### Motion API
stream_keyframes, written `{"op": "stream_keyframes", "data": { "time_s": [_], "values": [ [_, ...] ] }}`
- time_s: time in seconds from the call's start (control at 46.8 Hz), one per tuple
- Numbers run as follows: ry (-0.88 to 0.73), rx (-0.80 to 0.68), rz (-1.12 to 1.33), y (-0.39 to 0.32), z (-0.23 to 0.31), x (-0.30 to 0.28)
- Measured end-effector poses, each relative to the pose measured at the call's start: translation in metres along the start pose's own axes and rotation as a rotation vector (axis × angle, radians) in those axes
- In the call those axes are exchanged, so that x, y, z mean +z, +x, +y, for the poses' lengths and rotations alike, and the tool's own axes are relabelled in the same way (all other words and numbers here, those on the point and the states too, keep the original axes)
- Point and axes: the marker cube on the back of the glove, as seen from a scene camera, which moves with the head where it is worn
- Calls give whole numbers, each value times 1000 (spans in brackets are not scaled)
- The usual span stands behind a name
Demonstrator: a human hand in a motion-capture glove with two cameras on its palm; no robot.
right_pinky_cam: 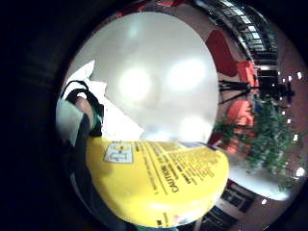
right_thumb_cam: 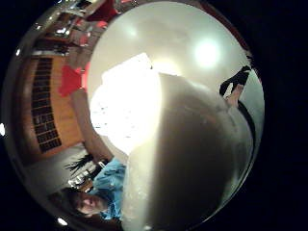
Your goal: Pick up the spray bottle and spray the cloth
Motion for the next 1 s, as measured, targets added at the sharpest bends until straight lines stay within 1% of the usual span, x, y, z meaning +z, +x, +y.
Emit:
{"op": "stream_keyframes", "data": {
  "time_s": [0.15,0.235,0.342,0.449,0.535,0.577,0.62,0.727,0.812,0.919,1.005],
  "values": [
    [-62,18,190,-27,6,-3],
    [-86,9,293,-41,9,1],
    [-102,32,391,-49,6,9],
    [-91,13,402,-54,5,13],
    [-39,-9,349,-57,5,9],
    [2,-17,291,-57,5,3],
    [53,-24,183,-58,6,-5],
    [249,-67,-195,-71,10,-36],
    [403,-85,-443,-86,13,-61],
    [577,-152,-744,-125,22,-90],
    [665,-209,-948,-158,23,-104]
  ]
}}
